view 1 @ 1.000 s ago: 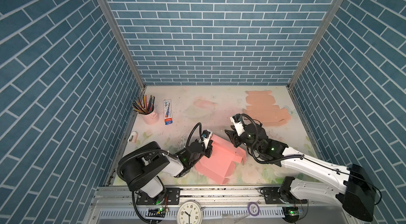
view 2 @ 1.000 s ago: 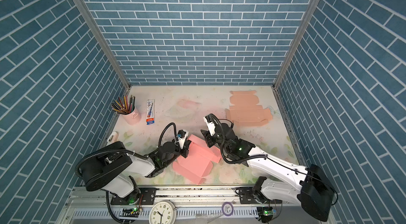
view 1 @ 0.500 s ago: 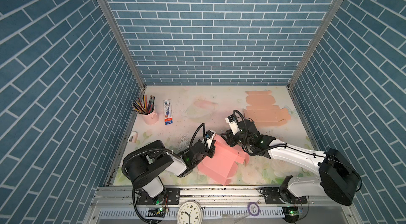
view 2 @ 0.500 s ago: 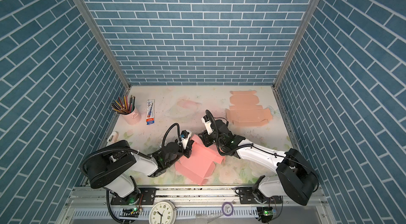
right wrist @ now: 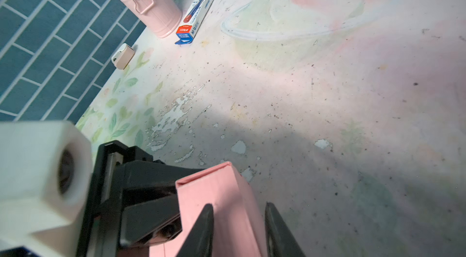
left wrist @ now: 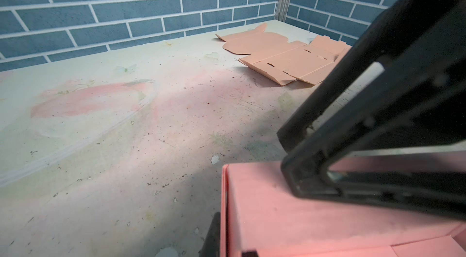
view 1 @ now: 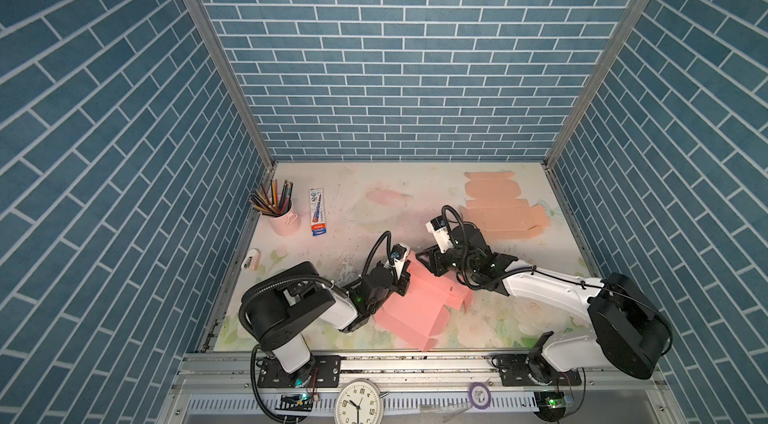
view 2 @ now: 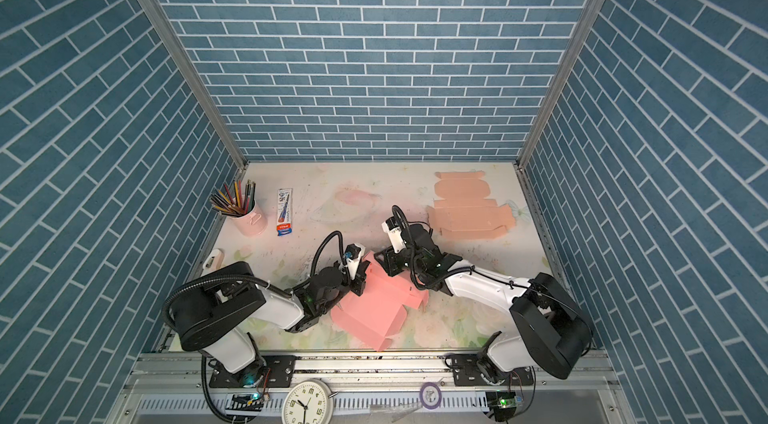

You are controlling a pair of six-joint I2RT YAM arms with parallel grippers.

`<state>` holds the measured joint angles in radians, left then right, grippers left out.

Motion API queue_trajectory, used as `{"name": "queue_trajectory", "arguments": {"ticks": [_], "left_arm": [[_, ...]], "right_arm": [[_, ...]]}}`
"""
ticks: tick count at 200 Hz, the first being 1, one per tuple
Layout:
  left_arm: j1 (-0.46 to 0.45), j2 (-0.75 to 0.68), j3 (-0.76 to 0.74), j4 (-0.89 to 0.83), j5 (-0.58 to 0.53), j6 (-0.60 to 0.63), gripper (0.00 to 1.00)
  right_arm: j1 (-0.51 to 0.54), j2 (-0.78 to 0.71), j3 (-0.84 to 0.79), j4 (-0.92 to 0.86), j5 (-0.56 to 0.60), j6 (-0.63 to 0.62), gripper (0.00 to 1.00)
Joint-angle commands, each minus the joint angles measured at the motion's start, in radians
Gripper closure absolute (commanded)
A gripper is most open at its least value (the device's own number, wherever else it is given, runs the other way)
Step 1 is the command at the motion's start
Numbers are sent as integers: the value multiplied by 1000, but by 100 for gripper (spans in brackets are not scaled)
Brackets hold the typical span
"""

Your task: Fold the paper box

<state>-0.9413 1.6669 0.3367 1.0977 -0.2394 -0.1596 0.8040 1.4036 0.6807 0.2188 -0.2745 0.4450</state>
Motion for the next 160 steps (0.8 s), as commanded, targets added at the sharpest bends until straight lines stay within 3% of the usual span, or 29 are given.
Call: {"name": "queue_trajectory", "arguments": {"ticks": [1,74,121,160], "left_arm": [[-3,16,1,-15,-42,8,91],[-5,-14,-22,-34,-59,26,92],[-5,-79,-69,-57,-19,-13,83],[-3,-118,-94,-89,-15,-29,81]], "right_arm": [[0,8,-32,11,-101,59,67],[3,16,-53,22,-124,84,73],[7,16,-41,-11,-94,77,74],[13,20,-37,-11,-91,78,74]]}}
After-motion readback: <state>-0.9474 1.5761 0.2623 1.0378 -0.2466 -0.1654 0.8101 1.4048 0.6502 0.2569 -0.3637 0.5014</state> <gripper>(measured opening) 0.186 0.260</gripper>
